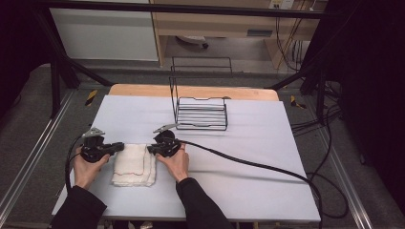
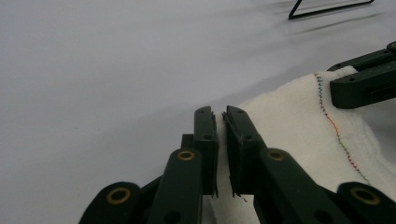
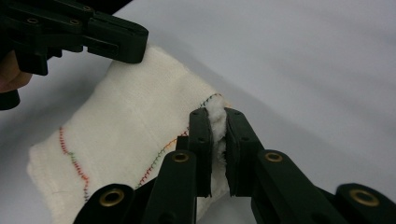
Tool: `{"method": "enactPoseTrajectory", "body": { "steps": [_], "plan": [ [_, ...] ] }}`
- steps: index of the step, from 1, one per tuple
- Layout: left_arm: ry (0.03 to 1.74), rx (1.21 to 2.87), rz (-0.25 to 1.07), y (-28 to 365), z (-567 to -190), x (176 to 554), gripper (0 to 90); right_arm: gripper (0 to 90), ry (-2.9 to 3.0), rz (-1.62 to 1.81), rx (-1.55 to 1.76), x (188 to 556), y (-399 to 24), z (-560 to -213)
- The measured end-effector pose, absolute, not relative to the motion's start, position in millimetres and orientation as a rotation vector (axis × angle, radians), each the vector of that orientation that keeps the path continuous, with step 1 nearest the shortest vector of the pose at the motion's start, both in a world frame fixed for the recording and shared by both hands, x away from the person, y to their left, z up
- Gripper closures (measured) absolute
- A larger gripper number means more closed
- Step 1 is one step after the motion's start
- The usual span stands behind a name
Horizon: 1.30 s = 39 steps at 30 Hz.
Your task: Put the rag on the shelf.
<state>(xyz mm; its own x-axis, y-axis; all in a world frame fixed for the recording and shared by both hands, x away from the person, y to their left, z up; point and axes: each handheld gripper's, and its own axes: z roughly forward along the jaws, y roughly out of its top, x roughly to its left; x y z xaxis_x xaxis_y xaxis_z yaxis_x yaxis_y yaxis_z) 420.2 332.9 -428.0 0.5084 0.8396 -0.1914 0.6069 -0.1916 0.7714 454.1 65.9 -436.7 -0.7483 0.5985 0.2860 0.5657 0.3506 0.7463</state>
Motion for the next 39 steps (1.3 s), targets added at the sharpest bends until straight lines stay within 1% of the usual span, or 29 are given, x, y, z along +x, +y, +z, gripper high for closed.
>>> {"method": "enactPoseTrajectory", "body": {
  "steps": [19, 31, 39],
  "plan": [
    [1.059, 1.786, 0.435, 338.9, -384.3, 387.0, 83.3, 83.0, 2.407, 1.549, 0.889, 423.2, 53.5, -386.8],
    [1.006, 1.721, 0.501, 326.9, -361.1, 372.1, 83.3, 83.3, 2.343, 1.563, 0.792, 412.5, 41.1, -359.2],
    [0.985, 1.701, 0.517, 316.5, -352.9, 367.9, 83.3, 83.3, 2.315, 1.538, 0.751, 407.0, 30.5, -343.0]
  ]
}}
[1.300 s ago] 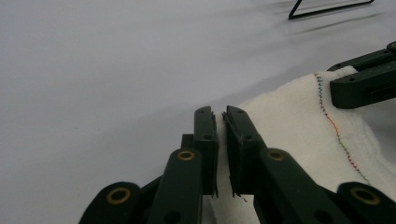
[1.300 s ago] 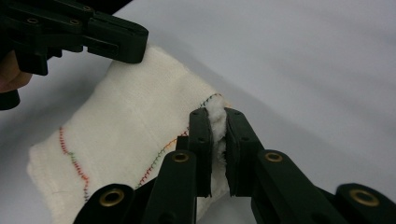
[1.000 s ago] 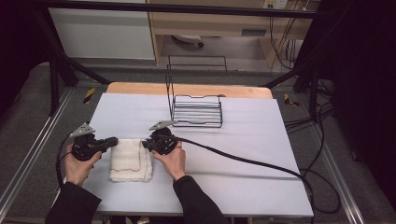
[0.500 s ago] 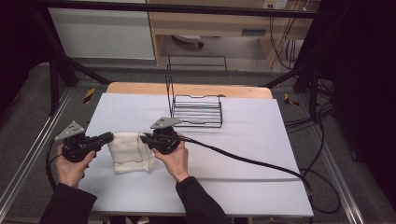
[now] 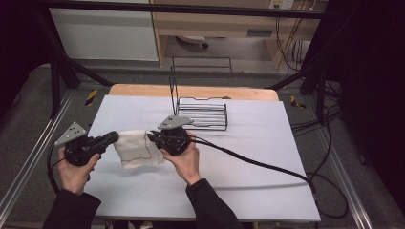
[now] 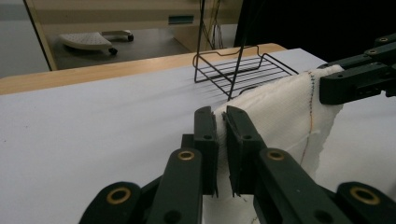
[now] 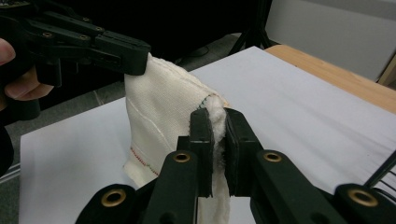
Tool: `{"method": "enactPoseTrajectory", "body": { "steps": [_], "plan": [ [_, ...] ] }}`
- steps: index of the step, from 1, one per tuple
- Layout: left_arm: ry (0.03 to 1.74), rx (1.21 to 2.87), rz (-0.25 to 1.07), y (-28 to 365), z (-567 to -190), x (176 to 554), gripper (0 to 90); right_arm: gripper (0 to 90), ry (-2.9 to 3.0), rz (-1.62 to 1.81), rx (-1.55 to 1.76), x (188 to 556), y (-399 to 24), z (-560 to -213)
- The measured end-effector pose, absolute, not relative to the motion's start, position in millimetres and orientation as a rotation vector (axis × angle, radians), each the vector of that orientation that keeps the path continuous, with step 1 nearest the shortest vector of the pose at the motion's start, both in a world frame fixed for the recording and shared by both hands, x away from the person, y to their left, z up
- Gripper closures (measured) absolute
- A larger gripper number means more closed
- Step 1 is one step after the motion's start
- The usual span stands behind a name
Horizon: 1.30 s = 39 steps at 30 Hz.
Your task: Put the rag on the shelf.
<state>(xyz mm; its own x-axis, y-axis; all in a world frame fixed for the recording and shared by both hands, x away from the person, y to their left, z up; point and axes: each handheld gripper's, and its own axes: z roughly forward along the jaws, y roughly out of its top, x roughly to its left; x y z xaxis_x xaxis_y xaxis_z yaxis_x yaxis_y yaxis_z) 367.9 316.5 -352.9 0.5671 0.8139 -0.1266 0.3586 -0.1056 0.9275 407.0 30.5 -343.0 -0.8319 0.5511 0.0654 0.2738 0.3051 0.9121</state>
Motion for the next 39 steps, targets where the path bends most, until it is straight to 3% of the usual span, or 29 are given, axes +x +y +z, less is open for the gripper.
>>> {"method": "enactPoseTrajectory", "body": {
  "steps": [39],
  "plan": [
    [0.804, 1.681, 0.54, 213.1, -315.0, 382.9, 83.4, 83.4, 2.121, 1.552, 0.784, 388.5, -74.0, -310.3]
  ]
}}
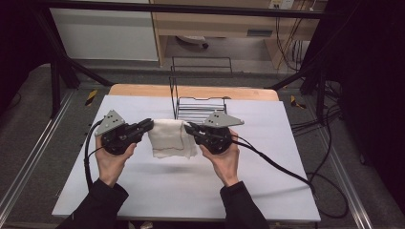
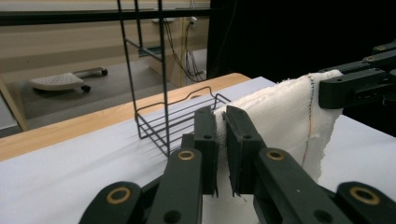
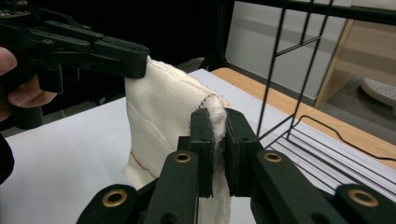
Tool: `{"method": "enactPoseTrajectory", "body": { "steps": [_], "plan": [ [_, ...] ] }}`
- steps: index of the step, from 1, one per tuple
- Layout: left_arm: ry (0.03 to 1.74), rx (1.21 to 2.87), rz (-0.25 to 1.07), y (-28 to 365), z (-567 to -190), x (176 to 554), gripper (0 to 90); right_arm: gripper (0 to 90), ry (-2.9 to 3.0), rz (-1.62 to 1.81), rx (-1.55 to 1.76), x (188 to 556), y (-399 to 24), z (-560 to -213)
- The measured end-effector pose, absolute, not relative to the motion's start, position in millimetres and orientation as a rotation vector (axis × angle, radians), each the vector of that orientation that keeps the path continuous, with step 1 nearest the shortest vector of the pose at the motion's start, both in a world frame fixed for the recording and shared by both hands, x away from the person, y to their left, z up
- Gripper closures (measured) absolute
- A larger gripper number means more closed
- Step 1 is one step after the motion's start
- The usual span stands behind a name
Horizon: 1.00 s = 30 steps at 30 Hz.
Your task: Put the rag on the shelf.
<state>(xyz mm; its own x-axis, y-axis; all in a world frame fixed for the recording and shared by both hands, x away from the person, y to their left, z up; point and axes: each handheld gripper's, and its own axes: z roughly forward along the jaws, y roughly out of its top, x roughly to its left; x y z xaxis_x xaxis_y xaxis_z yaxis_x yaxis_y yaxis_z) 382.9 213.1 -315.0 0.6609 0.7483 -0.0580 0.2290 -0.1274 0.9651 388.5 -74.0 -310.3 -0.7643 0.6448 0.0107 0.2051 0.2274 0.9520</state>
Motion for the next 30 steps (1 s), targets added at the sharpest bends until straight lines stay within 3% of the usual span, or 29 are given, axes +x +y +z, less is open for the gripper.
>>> {"method": "enactPoseTrajectory", "body": {
  "steps": [30],
  "plan": [
    [0.717, 1.626, 0.574, 165.2, -269.4, 406.7, 83.4, 83.4, 1.947, 1.614, 0.802, 398.3, -124.4, -276.6]
  ]
}}
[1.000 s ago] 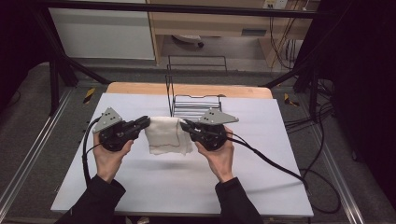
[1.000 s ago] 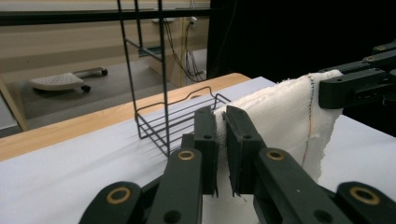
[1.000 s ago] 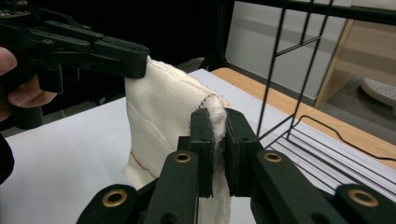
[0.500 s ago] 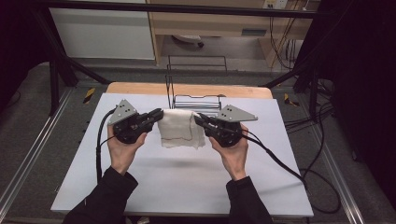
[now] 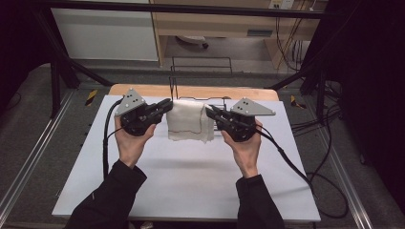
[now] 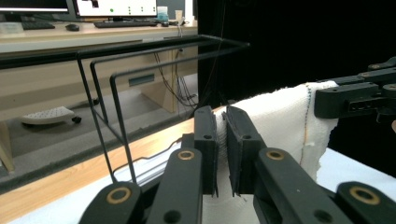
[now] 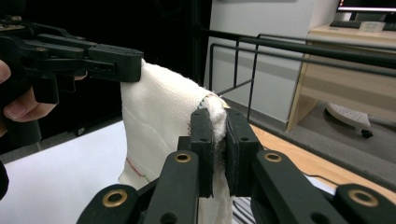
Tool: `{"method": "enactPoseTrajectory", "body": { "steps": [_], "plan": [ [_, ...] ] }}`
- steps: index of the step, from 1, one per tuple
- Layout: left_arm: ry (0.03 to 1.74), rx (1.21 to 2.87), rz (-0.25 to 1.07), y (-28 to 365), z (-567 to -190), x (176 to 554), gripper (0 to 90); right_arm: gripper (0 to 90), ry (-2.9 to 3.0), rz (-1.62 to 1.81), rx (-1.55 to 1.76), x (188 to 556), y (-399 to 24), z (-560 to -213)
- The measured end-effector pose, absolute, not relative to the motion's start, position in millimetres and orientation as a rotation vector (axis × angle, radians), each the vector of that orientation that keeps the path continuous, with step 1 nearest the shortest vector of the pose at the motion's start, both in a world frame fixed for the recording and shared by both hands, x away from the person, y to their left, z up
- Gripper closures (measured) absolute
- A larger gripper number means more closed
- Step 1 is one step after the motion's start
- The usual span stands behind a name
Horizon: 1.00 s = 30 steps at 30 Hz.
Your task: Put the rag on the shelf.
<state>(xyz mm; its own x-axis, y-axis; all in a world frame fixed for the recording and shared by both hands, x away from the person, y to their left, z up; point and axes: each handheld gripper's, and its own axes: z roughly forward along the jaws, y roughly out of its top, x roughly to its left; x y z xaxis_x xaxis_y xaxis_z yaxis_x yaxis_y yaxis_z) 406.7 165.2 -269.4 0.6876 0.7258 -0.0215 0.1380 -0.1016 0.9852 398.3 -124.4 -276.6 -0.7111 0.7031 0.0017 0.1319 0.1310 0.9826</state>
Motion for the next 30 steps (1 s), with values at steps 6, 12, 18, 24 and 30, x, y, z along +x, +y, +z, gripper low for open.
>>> {"method": "enactPoseTrajectory", "body": {
  "steps": [6, 12, 18, 24, 30],
  "plan": [
    [0.705, 1.605, 0.586, 161.5, -259.9, 411.8, 83.4, 83.4, 1.914, 1.614, 0.794, 403.5, -127.4, -265.8],
    [0.692, 1.574, 0.603, 158.0, -246.7, 415.8, 83.4, 83.5, 1.87, 1.625, 0.786, 408.6, -129.4, -253.6],
    [0.677, 1.562, 0.617, 155.1, -236.9, 420.1, 83.4, 83.6, 1.82, 1.629, 0.774, 413.0, -131.7, -241.0],
    [0.68, 1.538, 0.619, 151.4, -228.3, 426.7, 83.4, 83.6, 1.793, 1.634, 0.767, 415.7, -133.0, -234.0],
    [0.67, 1.529, 0.629, 148.1, -218.5, 431.1, 83.4, 83.6, 1.769, 1.639, 0.768, 419.1, -135.3, -224.7]
  ]
}}
